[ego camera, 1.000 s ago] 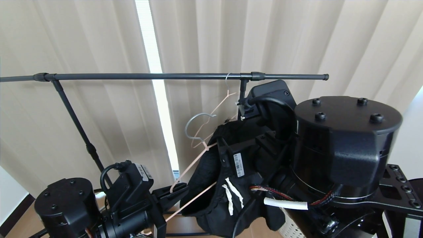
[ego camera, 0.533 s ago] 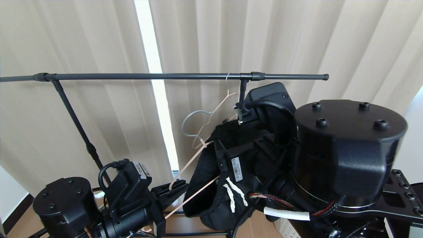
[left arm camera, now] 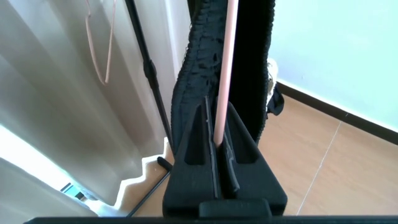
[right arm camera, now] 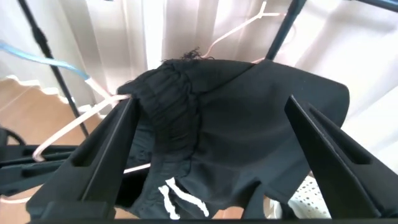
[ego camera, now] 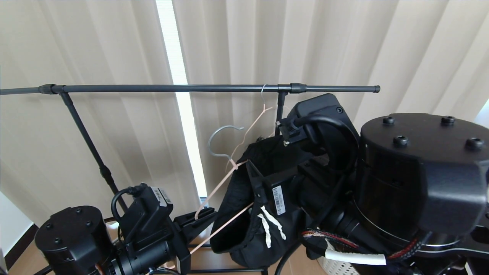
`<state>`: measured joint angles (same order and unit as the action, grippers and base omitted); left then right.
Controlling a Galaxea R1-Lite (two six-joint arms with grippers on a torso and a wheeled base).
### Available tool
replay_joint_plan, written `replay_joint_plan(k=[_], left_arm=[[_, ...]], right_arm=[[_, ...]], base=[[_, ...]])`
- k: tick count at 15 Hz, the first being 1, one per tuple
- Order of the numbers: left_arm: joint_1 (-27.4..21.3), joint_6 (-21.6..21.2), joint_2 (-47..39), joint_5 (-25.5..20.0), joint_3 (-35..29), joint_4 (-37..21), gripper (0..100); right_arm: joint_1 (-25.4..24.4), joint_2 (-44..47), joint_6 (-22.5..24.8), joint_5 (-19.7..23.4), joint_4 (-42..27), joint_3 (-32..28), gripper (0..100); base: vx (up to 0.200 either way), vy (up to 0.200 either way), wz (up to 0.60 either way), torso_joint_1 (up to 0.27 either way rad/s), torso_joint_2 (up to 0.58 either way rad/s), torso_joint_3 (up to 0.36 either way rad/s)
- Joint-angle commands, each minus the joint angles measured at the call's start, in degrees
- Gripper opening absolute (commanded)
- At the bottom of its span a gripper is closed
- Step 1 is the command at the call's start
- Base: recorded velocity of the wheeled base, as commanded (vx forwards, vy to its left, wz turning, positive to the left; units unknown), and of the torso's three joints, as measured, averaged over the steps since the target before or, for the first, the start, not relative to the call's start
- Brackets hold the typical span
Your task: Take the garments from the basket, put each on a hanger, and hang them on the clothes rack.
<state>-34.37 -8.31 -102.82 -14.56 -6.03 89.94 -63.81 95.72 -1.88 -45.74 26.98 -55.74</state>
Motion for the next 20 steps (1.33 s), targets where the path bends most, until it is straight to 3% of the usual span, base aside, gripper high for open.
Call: replay_joint_plan(k=[1,7,11,14,15,18,20], left_arm=[[0.0,0.1,0.0,0.0,0.1,0.1,0],[0.0,0.1,0.0,-0.3,0.9,0.1,0],[0.0,-0.1,-0.4,-0.7,2.5,0.1,0],[0.0,-0.4,-0.5,-0.7,3.4,0.1,0],[0.0,-0.7,-0.7,-2.4,4.0,0.1,0],[1.0,-0.8,-0.7,-4.3,5.1,0.1,0],[0.9,-0.9,-0.7,-5.1,5.2,0.1,0]], right_arm=[[-0.1,-1.4,0.1,0.3,-0.1,0.4,100],[0.3,-5.2,1.7,6.5,-0.1,3.0,100],[5.1,-9.9,9.0,17.4,-0.2,6.7,100],[10.7,-12.1,13.9,24.8,-4.7,7.1,100],[18.1,-13.5,19.5,37.0,-10.5,5.2,100],[30.9,-13.7,27.7,55.6,-26.5,-3.2,100],[36.7,-12.8,32.9,66.4,-35.0,-8.2,100]], base=[[0.000,0.000,0.00,0.000,0.00,0.000],[0.000,0.000,0.00,0.000,0.00,0.000],[0.000,0.000,0.00,0.000,0.00,0.000],[0.000,0.000,0.00,0.000,0.00,0.000],[0.000,0.000,0.00,0.000,0.00,0.000],[0.000,0.000,0.00,0.000,0.00,0.000],[0.000,0.000,0.00,0.000,0.00,0.000]])
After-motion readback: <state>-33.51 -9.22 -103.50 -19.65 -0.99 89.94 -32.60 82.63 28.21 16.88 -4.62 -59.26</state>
